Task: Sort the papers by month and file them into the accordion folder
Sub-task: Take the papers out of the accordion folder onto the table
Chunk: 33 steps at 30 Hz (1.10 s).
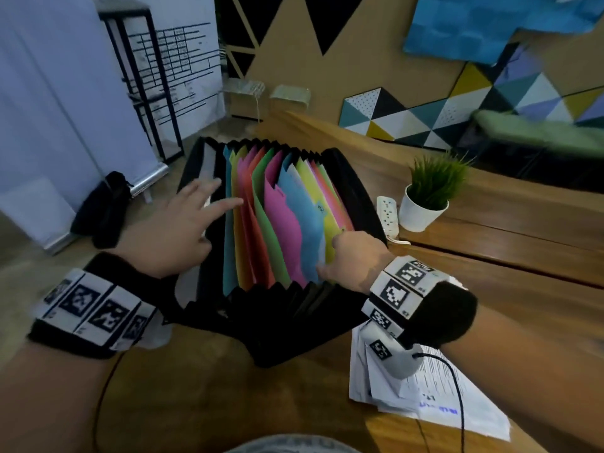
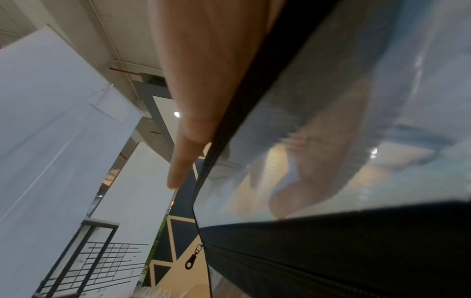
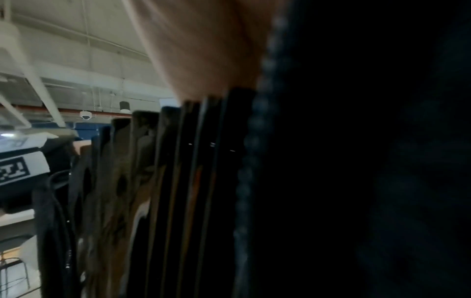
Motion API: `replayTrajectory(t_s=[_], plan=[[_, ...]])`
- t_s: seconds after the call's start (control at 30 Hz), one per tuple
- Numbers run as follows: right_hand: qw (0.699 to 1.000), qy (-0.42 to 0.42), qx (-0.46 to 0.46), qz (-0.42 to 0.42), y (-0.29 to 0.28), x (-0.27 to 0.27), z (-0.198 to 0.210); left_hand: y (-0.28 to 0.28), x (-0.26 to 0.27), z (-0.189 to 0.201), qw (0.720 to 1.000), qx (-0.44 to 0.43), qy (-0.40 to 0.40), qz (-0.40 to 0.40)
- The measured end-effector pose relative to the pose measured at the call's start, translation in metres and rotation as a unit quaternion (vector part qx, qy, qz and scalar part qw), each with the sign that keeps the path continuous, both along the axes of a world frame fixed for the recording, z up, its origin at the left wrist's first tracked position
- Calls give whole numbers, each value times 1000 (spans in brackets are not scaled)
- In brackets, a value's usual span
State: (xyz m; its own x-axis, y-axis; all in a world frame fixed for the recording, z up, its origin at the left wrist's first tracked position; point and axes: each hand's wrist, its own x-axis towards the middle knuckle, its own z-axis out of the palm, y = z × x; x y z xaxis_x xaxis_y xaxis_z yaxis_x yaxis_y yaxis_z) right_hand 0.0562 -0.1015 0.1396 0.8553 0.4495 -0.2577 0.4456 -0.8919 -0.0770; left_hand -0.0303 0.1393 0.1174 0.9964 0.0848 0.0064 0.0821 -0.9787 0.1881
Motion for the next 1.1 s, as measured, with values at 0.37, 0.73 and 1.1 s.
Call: replayTrajectory(t_s=[0.37,0.73,1.1], plan=[[998,55,33,25,14,13,-5,5,-7,7,994,-103,14,-20],[828,24,523,-202,-137,48,35,-9,-4,7,985,-141,-58,76],[797,120,352,-476,-297,20,-168,-24,10,9,956,-198,-119,179]])
